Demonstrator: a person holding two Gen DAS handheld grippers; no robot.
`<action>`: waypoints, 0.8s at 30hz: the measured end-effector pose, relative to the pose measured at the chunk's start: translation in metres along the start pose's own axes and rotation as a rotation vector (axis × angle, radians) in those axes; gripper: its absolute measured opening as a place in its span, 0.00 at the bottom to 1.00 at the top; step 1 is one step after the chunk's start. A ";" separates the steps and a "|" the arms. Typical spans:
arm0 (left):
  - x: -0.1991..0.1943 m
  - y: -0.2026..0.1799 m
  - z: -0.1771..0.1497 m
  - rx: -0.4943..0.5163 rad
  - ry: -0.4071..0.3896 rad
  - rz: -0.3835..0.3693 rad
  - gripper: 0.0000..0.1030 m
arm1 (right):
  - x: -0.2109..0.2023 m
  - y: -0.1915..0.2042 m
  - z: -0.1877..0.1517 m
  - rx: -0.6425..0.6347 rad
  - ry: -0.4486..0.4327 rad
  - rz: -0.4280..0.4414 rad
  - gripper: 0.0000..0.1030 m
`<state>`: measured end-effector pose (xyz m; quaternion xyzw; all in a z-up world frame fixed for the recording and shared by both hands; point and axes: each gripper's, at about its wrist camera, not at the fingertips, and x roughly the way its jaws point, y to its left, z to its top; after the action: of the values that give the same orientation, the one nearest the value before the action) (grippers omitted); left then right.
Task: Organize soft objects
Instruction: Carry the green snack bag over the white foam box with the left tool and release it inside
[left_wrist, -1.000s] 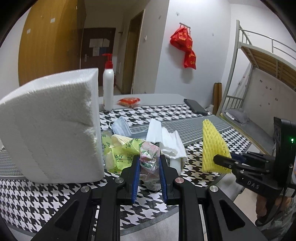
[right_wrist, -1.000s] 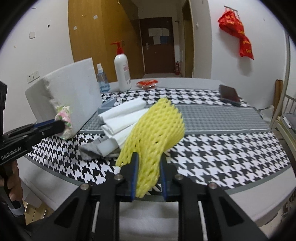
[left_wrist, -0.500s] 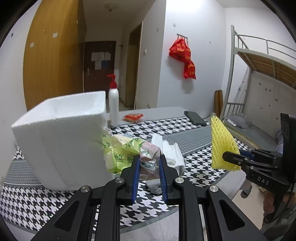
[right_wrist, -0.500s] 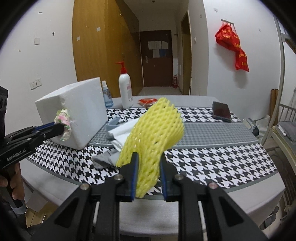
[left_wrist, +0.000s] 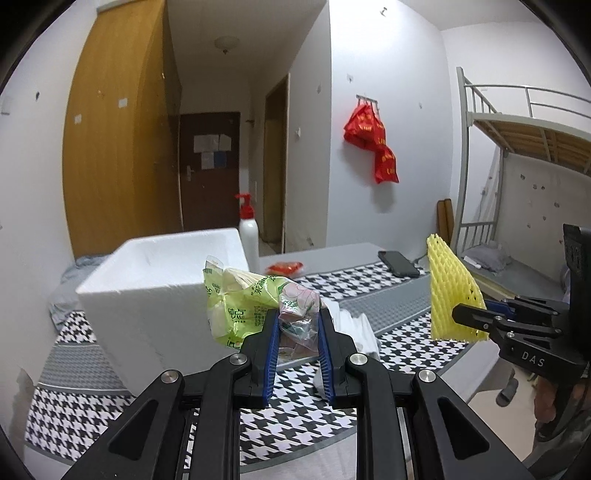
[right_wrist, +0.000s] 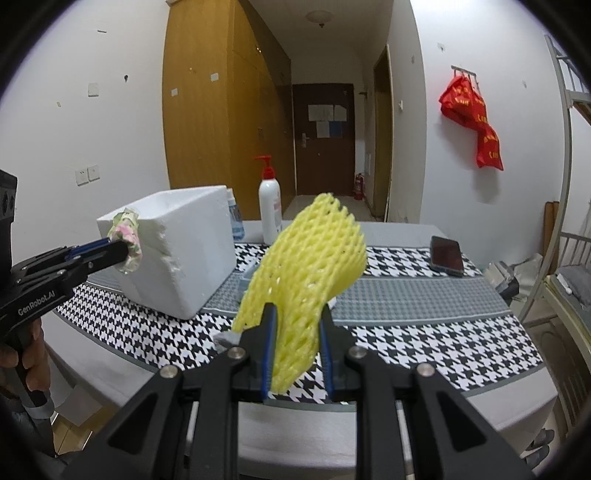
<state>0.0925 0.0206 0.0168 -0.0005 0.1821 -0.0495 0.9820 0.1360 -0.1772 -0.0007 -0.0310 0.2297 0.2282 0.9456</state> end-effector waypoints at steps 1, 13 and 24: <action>-0.002 0.001 0.002 0.000 -0.009 0.007 0.21 | -0.002 0.001 0.001 -0.004 -0.006 0.004 0.24; -0.025 0.018 0.008 -0.001 -0.065 0.082 0.21 | -0.008 0.024 0.013 -0.041 -0.050 0.057 0.24; -0.039 0.034 0.010 -0.012 -0.080 0.154 0.21 | -0.006 0.048 0.026 -0.083 -0.072 0.115 0.24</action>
<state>0.0631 0.0584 0.0400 0.0055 0.1428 0.0274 0.9894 0.1207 -0.1322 0.0270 -0.0489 0.1875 0.2926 0.9364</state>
